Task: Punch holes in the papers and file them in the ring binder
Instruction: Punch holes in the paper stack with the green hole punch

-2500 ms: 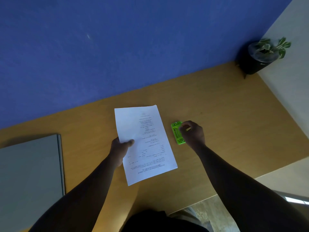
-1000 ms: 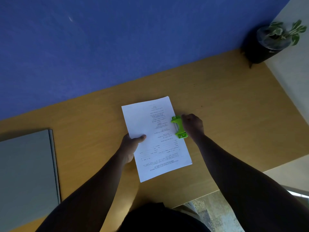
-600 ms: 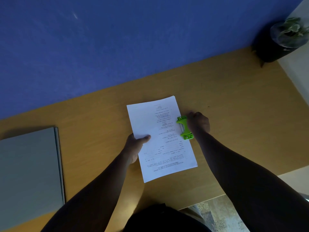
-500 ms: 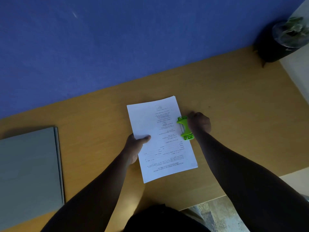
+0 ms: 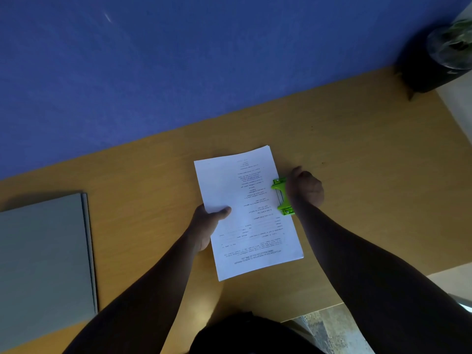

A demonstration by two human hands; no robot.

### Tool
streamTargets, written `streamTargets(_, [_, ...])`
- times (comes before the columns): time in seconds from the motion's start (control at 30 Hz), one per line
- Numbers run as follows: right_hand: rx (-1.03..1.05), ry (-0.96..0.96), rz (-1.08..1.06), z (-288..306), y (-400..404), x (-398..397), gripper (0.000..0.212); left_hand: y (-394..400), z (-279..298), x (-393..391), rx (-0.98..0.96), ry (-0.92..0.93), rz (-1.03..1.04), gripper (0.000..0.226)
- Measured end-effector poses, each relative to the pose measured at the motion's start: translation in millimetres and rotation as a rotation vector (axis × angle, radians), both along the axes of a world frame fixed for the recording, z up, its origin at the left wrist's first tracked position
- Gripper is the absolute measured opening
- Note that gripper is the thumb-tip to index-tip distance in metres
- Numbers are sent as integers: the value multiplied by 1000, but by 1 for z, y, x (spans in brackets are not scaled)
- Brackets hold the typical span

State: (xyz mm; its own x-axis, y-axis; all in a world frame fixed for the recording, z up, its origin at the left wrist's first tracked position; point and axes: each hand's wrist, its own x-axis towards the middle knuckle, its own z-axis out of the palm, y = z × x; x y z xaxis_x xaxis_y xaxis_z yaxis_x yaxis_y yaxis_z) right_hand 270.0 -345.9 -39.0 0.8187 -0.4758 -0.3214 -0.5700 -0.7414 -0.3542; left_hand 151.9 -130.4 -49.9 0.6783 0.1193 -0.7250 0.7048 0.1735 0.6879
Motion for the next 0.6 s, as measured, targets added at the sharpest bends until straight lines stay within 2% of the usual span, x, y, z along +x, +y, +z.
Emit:
streamTargets(0.37, [-59, -253, -23, -13, 3, -6, 50, 1, -1, 0, -3, -10, -29, 26])
streamTargets(0.6, [-120, -293, 11, -27, 3, -3, 51, 4, -2, 0, -32, -29, -58, 40])
